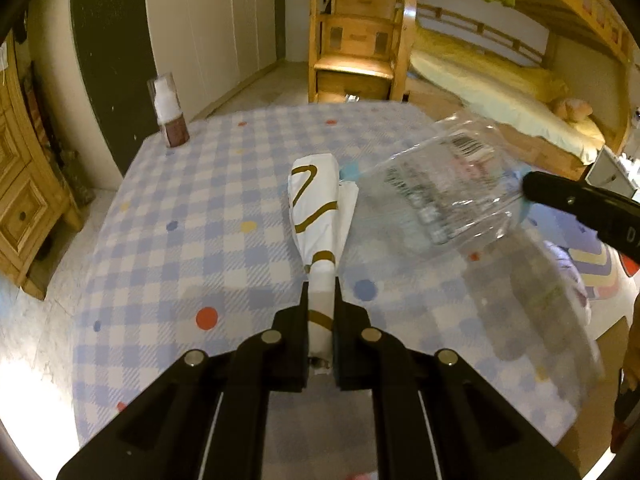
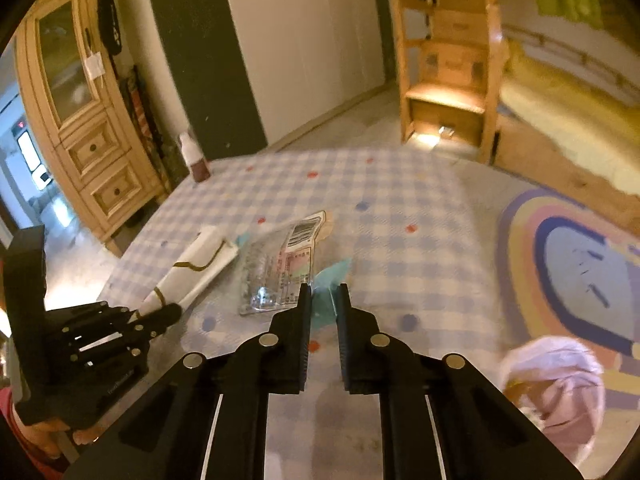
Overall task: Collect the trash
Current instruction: 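Lift the paper with the left gripper while the right gripper grasps the clear plastic bag, then carry the paper and bag over the bin and open both grippers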
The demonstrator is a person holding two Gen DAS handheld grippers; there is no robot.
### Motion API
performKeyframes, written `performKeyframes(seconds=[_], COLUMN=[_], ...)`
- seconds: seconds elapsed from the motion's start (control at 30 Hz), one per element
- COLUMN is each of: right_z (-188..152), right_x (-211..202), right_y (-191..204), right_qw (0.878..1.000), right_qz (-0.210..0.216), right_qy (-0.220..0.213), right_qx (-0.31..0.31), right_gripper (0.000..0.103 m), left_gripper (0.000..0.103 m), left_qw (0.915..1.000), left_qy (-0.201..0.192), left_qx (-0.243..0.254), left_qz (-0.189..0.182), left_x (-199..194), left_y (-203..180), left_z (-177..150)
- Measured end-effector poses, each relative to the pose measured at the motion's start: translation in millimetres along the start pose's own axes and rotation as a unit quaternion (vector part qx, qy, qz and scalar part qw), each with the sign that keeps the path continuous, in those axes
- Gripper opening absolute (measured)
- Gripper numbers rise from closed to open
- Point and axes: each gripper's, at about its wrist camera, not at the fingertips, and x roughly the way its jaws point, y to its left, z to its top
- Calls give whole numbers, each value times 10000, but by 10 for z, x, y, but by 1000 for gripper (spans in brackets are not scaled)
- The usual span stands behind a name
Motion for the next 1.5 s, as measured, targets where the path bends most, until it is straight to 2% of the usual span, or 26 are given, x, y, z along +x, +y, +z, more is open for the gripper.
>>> performKeyframes(seconds=[0.17, 0.2, 0.37, 0.6, 0.73, 0.83, 1.0, 1.07, 1.1, 1.13, 1.23, 1.33, 1.5], right_z=[-86, -146, -383, -746, -882, -980, -1116, -1155, -1158, -1165, -1162, -1146, -1120], right_x=[-517, -653, -1001, -1342, -1372, -1352, -1454, -1494, -1509, -1532, -1599, -1679, -1882], right_y=[-153, -212, -517, -1199, -1534, -1770, -1959, -1971, -1974, -1966, -1940, -1939, -2052], right_qw=[9981, 9967, 9898, 9710, 9609, 9573, 9607, 9634, 9648, 9655, 9665, 9651, 9586], right_qz=[-457, -672, -1312, -2232, -2559, -2617, -2320, -2173, -2099, -2066, -2026, -2012, -2051], right_qy=[-372, -416, -434, -295, -152, -36, -160, -188, -203, -236, -347, -490, -786], right_qx=[154, 172, 344, 807, 1048, 1224, 1515, 1556, 1572, 1566, 1538, 1603, 1812], right_gripper=[13, 13, 14, 13, 13, 11, 14, 25, 38, 44, 54, 59, 59], left_gripper=[6, 6, 6, 7, 7, 7, 7, 7, 7, 7, 7, 7, 10], left_qw=[9989, 9982, 9941, 9867, 9823, 9805, 9780, 9765, 9758, 9748, 9718, 9672, 9610], left_qy=[-322, -391, -612, -511, -422, -365, -329, -302, -295, -292, -292, -316, -251], left_qx=[119, 178, 541, 1078, 1349, 1448, 1585, 1633, 1656, 1682, 1753, 1891, 1990], left_qz=[-322, -416, -717, -1104, -1227, -1275, -1316, -1371, -1395, -1438, -1552, -1665, -1905], left_x=[-341, -407, -557, -448, -378, -319, -292, -279, -268, -260, -244, -202, -80], left_y=[-283, -379, -904, -1673, -2007, -2089, -2226, -2299, -2330, -2390, -2559, -2769, -3062], left_z=[54, 69, 112, 99, 88, 93, 62, 50, 48, 40, 42, 52, 127])
